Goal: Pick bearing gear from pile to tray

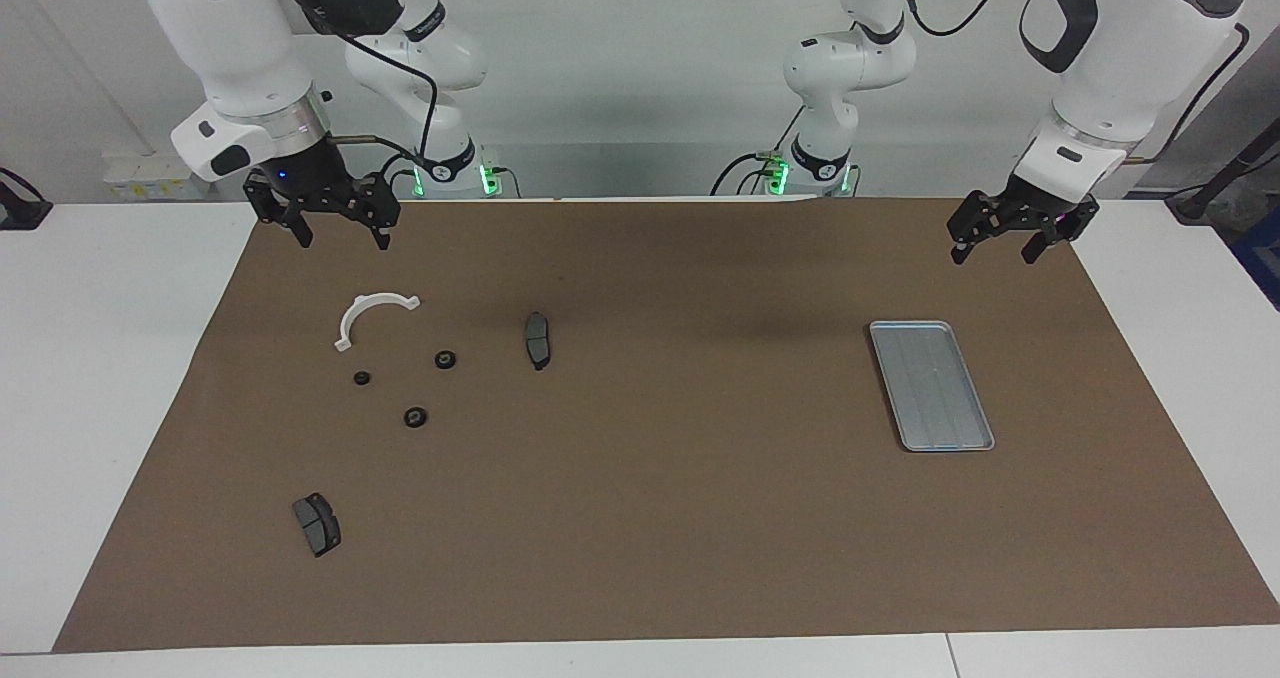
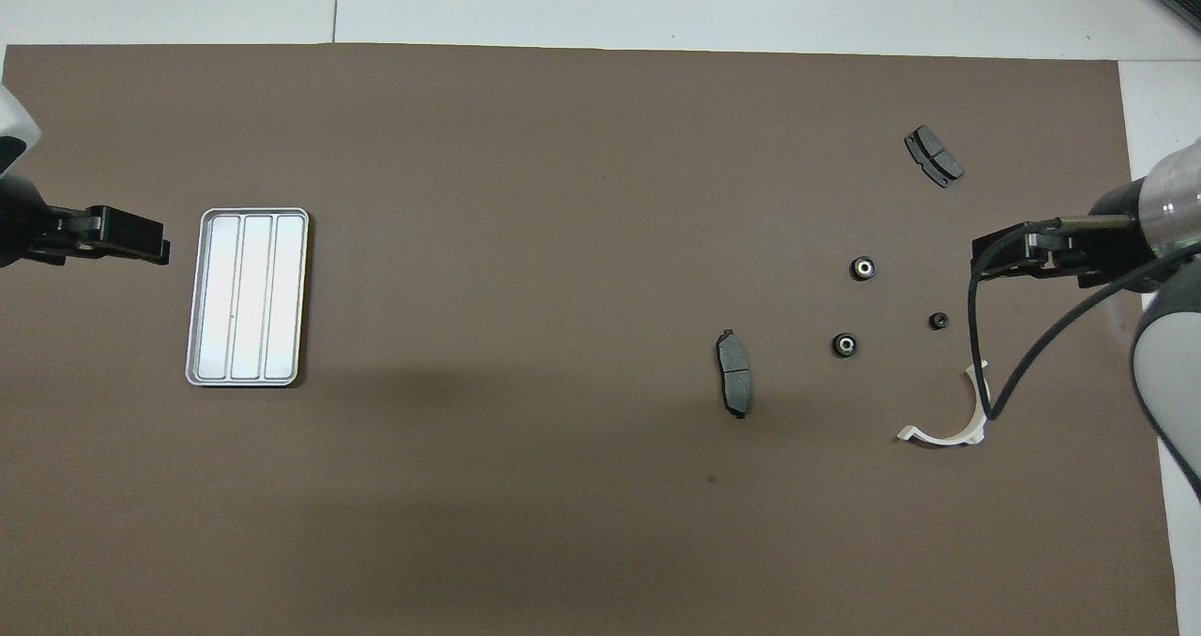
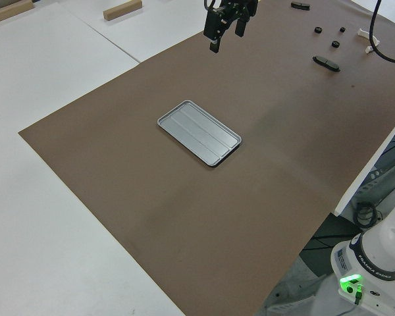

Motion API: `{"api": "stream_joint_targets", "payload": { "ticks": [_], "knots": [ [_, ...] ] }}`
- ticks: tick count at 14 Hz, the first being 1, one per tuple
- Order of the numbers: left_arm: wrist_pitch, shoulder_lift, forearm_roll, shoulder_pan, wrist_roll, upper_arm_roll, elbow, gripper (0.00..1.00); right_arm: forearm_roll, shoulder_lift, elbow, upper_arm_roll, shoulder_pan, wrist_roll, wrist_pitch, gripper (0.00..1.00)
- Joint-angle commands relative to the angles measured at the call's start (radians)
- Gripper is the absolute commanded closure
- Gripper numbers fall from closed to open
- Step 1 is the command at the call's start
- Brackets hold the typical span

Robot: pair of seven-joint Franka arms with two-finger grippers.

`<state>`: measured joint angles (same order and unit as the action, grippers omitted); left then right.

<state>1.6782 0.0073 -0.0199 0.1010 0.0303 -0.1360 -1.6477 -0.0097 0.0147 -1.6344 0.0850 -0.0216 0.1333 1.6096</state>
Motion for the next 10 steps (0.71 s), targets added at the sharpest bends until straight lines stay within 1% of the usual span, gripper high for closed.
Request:
{"api": "stream_joint_targets", "payload": {
  "ticks": [1,5,10],
  "knots": [
    [-0.005,-0.032,-0.014,0.016,0.017,-0.004,-0.030,0.00,0.008,0.005,-0.001,0.007,-0.021,-0.020,-0.004,0.00],
    [-0.005,-0.032,-0.014,0.016,0.017,-0.004,-0.030,0.00,0.008,0.005,-0.002,0.004,-0.037,-0.018,-0.011,0.00],
    [-0.003,-0.032,-0.014,0.016,0.017,-0.004,-0.030,0.00,0.007,0.007,-0.005,0.004,-0.027,-0.021,-0.010,0.00]
  ]
}}
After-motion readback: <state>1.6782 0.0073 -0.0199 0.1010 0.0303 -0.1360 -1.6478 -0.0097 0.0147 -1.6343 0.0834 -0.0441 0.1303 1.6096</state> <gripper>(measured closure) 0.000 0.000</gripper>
